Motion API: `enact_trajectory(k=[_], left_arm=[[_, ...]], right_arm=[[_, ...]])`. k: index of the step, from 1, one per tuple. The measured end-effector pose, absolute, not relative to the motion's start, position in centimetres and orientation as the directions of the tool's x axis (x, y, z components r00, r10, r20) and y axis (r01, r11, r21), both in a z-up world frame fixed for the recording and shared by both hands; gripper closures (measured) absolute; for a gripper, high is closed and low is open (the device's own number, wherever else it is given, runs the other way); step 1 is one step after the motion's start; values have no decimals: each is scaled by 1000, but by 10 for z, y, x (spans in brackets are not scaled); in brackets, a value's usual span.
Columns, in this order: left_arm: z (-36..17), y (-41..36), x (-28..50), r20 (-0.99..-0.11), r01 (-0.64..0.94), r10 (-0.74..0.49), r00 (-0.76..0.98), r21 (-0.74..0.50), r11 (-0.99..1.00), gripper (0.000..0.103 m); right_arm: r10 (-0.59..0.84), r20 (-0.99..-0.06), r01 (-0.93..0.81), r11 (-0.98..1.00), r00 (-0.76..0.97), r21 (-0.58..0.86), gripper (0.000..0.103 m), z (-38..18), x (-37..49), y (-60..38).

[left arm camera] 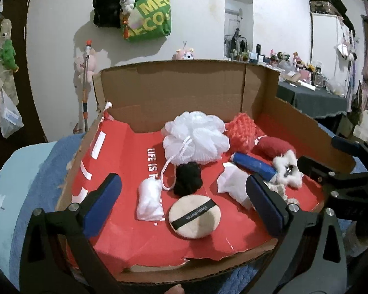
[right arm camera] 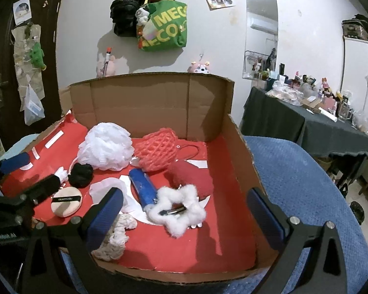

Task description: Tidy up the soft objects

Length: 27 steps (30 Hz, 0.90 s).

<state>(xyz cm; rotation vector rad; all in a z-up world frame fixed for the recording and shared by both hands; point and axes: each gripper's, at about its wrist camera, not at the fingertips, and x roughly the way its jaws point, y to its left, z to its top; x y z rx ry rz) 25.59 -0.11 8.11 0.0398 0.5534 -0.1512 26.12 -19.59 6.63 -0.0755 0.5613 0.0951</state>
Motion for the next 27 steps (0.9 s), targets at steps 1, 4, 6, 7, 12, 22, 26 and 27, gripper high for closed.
enact_trajectory(k=[1, 4, 6, 7, 12, 22, 26, 27], left_arm=[[80, -2, 256, -528, 149, -127, 840, 0, 989, 0], [77, 1, 256, -535, 129, -112, 838, -5, 992, 0], [75, 5, 258, -544, 111, -106, 832, -24, 994, 0], [74, 7, 259, -549, 110, -111, 829, -34, 993, 0], [71, 10, 261, -558, 107, -116, 822, -48, 993, 0], [67, 8, 264, -581, 121, -120, 805, -38, 992, 0], [67, 8, 264, -582, 120, -119, 804, -37, 992, 0], [67, 8, 264, -582, 120, -119, 804, -37, 992, 0]], right_arm=[[68, -536, -110, 993, 841, -46, 0, 66, 262, -196], [64, -541, -106, 993, 838, -48, 0, 63, 262, -194], [54, -541, -100, 993, 839, -56, 0, 62, 262, -193], [54, -541, -100, 993, 840, -57, 0, 61, 262, -193], [47, -540, -87, 995, 840, -49, 0, 60, 262, -195], [46, -544, -89, 995, 838, -52, 0, 58, 263, -196], [46, -544, -89, 995, 838, -54, 0, 58, 263, -196], [46, -544, -89, 995, 838, -52, 0, 58, 263, -196]])
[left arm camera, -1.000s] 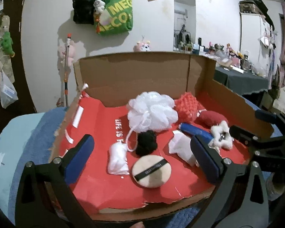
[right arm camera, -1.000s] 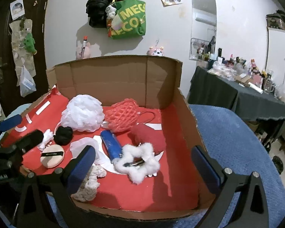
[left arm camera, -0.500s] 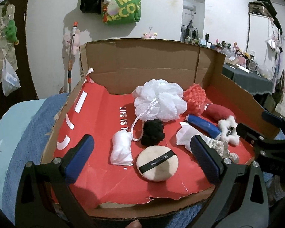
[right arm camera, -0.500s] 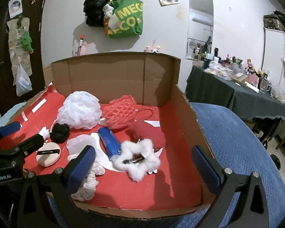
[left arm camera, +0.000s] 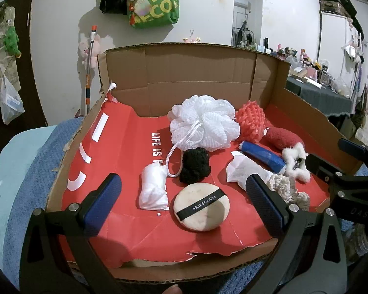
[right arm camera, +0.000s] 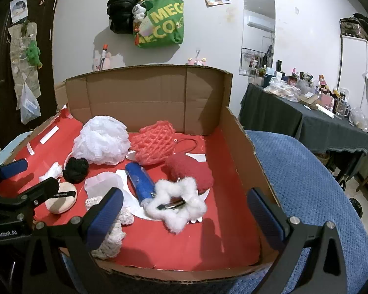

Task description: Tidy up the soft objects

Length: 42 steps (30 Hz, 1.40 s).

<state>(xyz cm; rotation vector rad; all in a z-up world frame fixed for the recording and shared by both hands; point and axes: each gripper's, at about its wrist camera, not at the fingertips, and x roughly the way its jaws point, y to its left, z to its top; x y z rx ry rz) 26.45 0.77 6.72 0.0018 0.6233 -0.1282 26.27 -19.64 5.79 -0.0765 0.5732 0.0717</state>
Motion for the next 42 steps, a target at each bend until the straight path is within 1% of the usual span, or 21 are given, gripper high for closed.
enact_trajectory(k=[42], left_arm=[[68, 8, 264, -577, 115, -113, 809, -33, 993, 0]], right_arm=[[48, -545, -93, 994, 837, -55, 0, 57, 263, -196]])
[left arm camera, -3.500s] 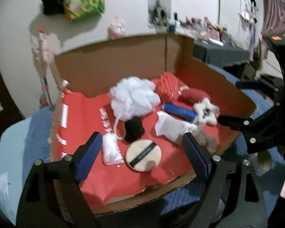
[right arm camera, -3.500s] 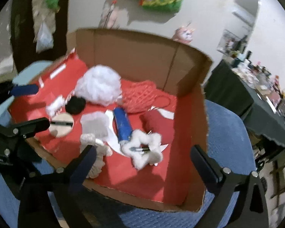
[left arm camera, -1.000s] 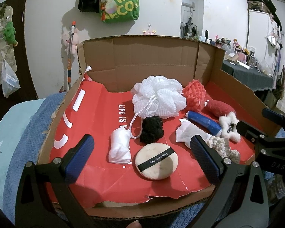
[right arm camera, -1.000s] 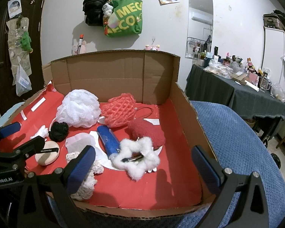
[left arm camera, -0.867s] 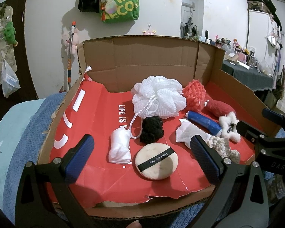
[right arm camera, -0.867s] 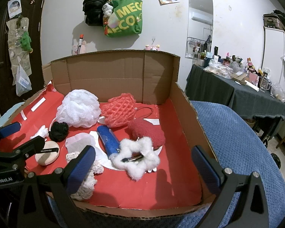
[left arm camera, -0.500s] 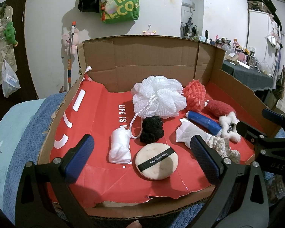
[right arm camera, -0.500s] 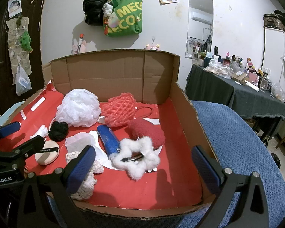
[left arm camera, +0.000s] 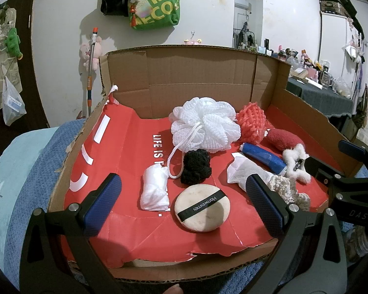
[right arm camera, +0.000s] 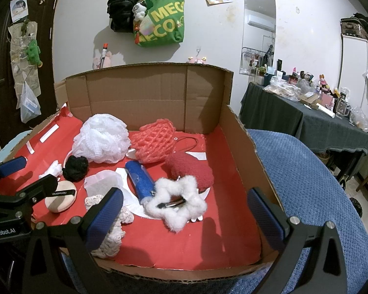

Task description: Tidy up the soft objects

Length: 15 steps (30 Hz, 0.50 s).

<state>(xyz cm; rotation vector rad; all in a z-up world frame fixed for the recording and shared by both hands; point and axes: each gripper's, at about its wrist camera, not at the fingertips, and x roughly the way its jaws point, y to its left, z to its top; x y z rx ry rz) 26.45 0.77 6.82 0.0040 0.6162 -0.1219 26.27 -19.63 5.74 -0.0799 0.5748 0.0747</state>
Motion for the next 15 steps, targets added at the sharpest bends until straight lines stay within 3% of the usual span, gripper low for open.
enact_trajectory(k=[15], left_arm=[[68, 8, 265, -581, 118, -116, 806, -35, 992, 0]], right_arm=[[48, -546, -93, 994, 836, -54, 0, 58, 263, -196]])
